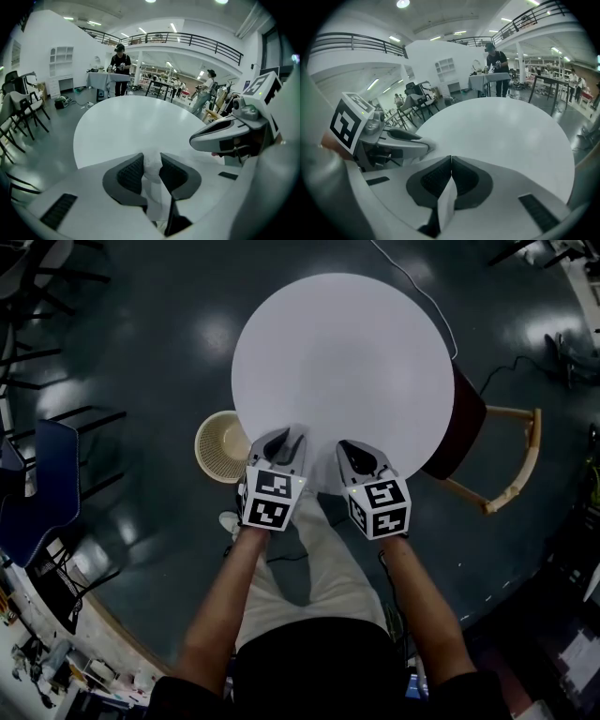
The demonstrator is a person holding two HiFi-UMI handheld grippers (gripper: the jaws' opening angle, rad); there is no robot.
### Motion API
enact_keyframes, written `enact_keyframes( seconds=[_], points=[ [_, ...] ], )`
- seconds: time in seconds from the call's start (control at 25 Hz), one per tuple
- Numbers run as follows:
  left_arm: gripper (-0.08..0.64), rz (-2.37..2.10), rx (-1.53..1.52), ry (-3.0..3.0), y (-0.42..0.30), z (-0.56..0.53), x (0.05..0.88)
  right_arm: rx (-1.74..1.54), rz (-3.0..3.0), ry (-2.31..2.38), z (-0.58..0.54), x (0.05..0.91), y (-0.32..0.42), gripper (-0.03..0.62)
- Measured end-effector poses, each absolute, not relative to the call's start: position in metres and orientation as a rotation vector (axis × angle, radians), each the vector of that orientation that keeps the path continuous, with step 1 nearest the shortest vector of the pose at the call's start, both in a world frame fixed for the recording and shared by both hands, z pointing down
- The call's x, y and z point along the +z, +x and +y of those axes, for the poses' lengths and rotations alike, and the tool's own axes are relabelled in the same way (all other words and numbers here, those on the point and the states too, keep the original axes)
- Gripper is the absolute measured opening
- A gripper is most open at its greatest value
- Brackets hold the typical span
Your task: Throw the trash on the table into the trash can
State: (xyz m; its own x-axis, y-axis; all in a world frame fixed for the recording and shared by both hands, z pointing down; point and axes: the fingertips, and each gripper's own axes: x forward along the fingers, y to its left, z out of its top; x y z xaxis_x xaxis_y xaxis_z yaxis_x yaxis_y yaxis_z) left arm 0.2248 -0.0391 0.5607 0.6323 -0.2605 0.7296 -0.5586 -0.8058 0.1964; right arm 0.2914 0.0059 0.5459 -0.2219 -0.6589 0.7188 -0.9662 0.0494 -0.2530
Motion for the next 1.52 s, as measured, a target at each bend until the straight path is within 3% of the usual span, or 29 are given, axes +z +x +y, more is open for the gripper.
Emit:
enact_keyframes(
  seconds=[0.52,1.04,1.52],
  points=[
    [0.089,-0.751,0.851,2.383,0.148,-0.046,0.529,0.939,-1.976,1.499,-0.009,0.529,0.23,0.018],
    [0.087,-0.948,0.809,2.277,0.026,-0.048,0.514,0.889,-2.11,1.314,-0.042,0.518,0.109,0.018],
    [0.087,-1.035,0.749,2.147,-0.08,-0.041,0.561,0.89,-2.141,1.191,-0.051,0.561,0.005,0.018]
  ],
)
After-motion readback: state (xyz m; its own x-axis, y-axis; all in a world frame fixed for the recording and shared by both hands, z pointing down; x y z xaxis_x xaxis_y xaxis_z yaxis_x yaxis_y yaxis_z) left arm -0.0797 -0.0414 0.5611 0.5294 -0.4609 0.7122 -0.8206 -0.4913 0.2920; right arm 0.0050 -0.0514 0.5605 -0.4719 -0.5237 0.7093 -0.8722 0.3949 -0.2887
